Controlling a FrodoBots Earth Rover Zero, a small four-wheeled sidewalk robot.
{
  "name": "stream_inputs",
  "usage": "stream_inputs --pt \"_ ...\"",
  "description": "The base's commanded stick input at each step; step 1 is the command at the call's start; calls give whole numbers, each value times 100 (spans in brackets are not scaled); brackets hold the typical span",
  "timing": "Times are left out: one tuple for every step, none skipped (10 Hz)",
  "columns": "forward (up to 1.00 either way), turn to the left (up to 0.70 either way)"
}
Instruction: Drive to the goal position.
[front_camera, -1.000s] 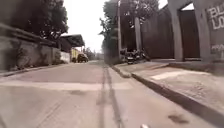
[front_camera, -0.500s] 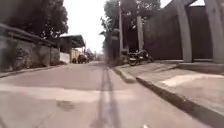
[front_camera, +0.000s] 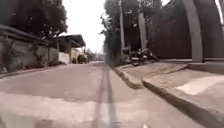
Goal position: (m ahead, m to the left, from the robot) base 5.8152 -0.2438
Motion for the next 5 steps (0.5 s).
stream_inputs --pt "100 0" --pt "100 0" --pt "100 0" --pt "95 10" --pt "85 21"
